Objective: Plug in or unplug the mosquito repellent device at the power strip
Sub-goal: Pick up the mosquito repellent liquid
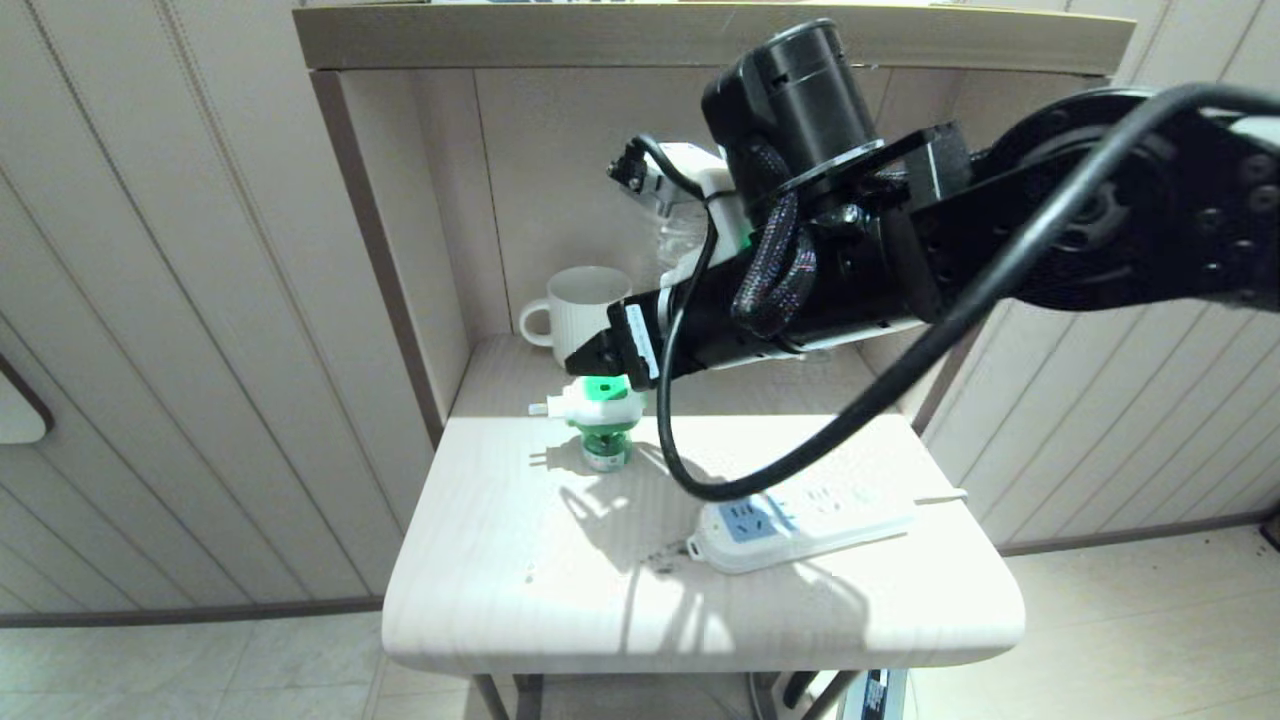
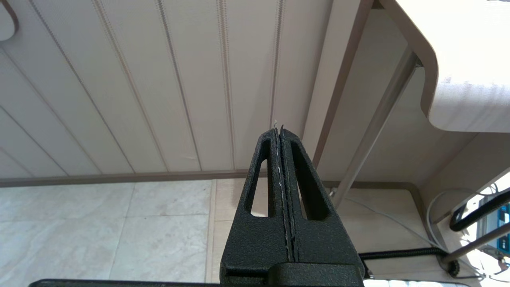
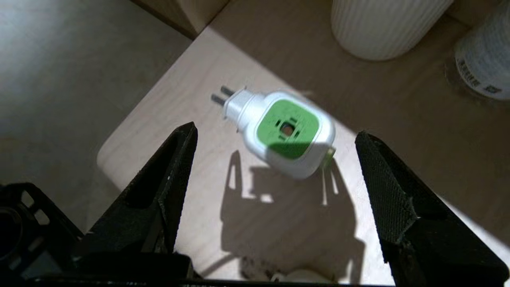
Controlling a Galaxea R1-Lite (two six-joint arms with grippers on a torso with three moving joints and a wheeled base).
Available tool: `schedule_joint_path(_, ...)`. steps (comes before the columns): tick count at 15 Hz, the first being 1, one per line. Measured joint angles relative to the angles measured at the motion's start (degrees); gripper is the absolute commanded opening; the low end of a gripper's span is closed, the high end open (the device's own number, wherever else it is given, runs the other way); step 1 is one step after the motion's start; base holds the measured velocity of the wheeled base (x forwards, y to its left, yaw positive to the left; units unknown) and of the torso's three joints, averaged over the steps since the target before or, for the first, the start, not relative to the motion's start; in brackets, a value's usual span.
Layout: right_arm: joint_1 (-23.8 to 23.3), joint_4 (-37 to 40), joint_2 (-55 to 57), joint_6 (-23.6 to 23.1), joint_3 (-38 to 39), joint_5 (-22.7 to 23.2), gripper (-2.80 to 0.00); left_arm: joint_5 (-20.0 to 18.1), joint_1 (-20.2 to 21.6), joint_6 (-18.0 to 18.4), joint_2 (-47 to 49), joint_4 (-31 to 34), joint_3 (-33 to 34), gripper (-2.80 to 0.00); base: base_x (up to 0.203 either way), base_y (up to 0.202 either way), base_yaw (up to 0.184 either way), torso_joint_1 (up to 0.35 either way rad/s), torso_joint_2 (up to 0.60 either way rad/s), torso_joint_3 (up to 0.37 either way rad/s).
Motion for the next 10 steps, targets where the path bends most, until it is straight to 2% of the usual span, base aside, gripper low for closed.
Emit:
schedule_joint_path(2, -1.03, -1.33, 1.25, -0.09, 0.08, 2.01, 0.0, 0.0, -0.02, 0.0, 0.0, 0.0, 0.0, -2.8, 0.0, 0.0, 0.0, 0.0, 0.0, 0.0)
schedule_joint_path(10, -2.18, -2.94, 5.09, -1.44, 0.3, 4.71, 0.0, 0.0, 0.0, 0.0, 0.0, 0.01, 0.02, -2.8, 0.0, 0.0, 0.0, 0.0, 0.0, 0.0)
